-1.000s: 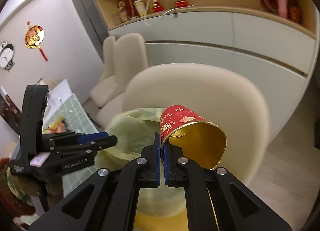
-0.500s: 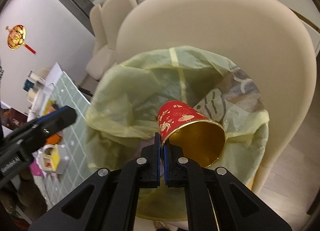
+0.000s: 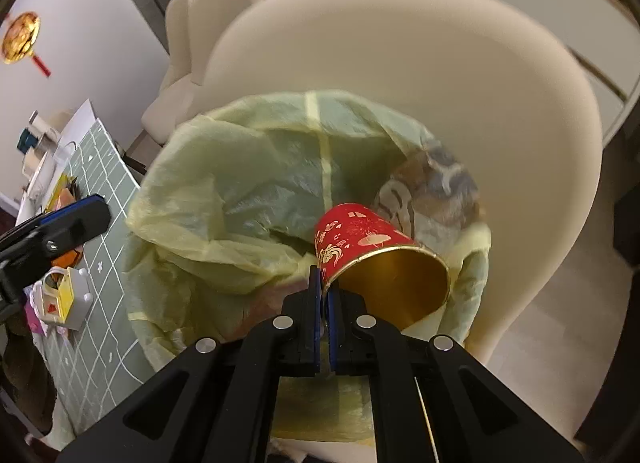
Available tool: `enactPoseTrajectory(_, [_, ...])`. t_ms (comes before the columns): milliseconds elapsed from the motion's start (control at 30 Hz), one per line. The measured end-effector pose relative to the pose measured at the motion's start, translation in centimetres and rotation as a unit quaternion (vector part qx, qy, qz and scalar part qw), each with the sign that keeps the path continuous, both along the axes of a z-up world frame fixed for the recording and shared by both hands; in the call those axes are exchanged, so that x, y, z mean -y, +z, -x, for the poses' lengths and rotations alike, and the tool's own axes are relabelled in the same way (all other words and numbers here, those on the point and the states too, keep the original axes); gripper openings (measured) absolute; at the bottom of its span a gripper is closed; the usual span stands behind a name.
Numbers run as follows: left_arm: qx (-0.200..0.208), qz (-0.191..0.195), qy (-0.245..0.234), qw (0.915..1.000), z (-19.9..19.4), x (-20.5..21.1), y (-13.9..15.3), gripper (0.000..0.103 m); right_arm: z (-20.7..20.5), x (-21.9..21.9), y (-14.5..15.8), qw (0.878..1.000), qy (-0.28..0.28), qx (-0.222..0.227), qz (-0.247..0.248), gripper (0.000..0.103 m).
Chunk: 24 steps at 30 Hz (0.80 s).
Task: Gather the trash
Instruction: 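Open the right tool to drop the cup while the left tool releases the bag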
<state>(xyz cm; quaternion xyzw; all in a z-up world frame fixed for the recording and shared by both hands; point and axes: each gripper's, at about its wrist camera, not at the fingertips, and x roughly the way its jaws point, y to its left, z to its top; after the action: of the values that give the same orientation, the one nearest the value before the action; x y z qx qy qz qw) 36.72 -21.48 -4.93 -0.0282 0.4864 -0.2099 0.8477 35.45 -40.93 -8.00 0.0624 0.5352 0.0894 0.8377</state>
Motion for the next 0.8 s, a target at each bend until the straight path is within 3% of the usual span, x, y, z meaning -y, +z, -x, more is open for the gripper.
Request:
enactPoseTrajectory(200, [0.002,0.000,0.006,1.0000,0.2,0.0,-0.1,0.034,0.6,-0.2,1.1,1.000,0.001,0.017,0.021,0.006])
enactPoseTrajectory(400, [0.008,-0.010,0.004,0.9999,0.7,0.4,0.0,0.034,1.5,0.5,2.1,0.999,-0.010,0.028,0.011,0.010])
enactPoseTrajectory(533, [0.017,-0.017,0.010,0.9997,1.4,0.5,0.5,0.035,2.4,1.0,3.0,0.999,-0.012,0.051,-0.004,0.026])
enactPoseTrajectory(700, [0.046,-0.035,0.021,0.9981,3.4,0.1,1.5,0.035,3.8,1.4,4.4,0.997,-0.020,0.070,-0.030,0.026])
enactPoseTrajectory(800, [0.063,-0.041,0.034,0.9966,5.1,-1.2,2.1,0.035,5.3,0.4,5.7,0.995,-0.010,0.099,-0.014,0.026])
